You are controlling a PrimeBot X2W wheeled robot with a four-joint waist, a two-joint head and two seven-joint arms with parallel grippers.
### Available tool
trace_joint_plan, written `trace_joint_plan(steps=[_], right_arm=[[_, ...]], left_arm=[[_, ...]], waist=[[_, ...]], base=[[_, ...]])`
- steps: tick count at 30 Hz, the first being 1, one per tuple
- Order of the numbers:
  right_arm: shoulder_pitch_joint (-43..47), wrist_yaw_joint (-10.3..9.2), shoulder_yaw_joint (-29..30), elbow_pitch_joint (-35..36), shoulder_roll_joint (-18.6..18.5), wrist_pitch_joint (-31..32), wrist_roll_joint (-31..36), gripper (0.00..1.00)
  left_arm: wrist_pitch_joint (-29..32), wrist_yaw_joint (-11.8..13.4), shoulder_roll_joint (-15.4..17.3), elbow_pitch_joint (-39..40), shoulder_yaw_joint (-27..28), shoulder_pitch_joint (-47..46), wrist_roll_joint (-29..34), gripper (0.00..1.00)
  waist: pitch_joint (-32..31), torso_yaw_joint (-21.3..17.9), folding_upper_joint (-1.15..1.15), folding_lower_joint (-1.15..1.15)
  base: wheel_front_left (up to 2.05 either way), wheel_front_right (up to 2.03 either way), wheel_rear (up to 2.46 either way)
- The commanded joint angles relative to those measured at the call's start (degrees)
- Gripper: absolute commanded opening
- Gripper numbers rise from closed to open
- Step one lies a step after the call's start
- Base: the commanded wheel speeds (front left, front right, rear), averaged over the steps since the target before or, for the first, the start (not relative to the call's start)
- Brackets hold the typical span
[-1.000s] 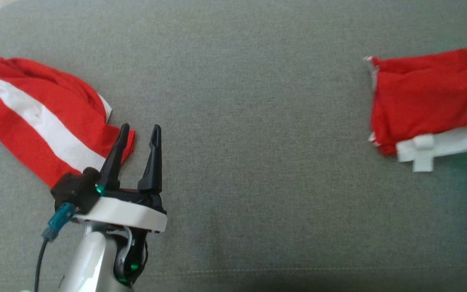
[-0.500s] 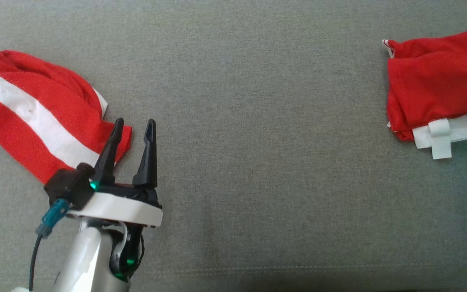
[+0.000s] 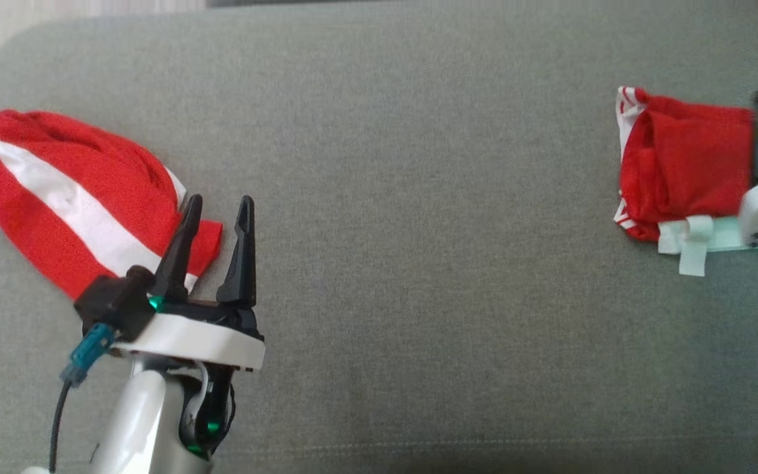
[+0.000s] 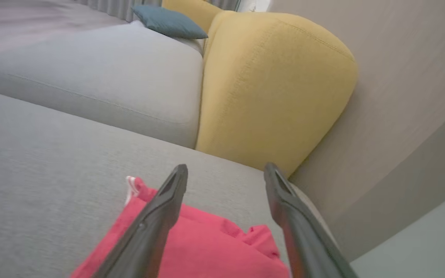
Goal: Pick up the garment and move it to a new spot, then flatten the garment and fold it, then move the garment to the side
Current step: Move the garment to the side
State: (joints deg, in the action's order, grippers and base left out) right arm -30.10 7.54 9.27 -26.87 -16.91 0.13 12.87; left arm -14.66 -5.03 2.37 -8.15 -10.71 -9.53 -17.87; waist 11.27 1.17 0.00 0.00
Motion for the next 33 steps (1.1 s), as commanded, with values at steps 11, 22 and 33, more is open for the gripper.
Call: trace_joint_plan(steps=[11,22,33], right_arm=[[8.49,-0.05,-5.60,5.75,9.94,-6.82,-7.88,1.00],[22.39,-0.05,-7.17,11.73,13.99,-12.35,-17.07,1.00],[27.75,-0.05,-9.77,12.11,14.03,-14.85,-23.30,1.00]], left_arm=[[-0.34,2.03,0.51,1.69,0.89,2.71,-0.71,1.00],[-0.34,3.14,0.51,0.79,0.85,7.23,-1.46,1.00],[-0.34,2.66,0.51,1.23,1.20,10.26,-0.75,1.00]], waist=[[-10.00,0.98,0.00,0.00],[-13.28,1.68,0.00,0.00],[-14.59,0.77,0.00,0.00]], base=[[0.00,0.00,0.00],[0.00,0.00,0.00],[0.00,0.00,0.00]])
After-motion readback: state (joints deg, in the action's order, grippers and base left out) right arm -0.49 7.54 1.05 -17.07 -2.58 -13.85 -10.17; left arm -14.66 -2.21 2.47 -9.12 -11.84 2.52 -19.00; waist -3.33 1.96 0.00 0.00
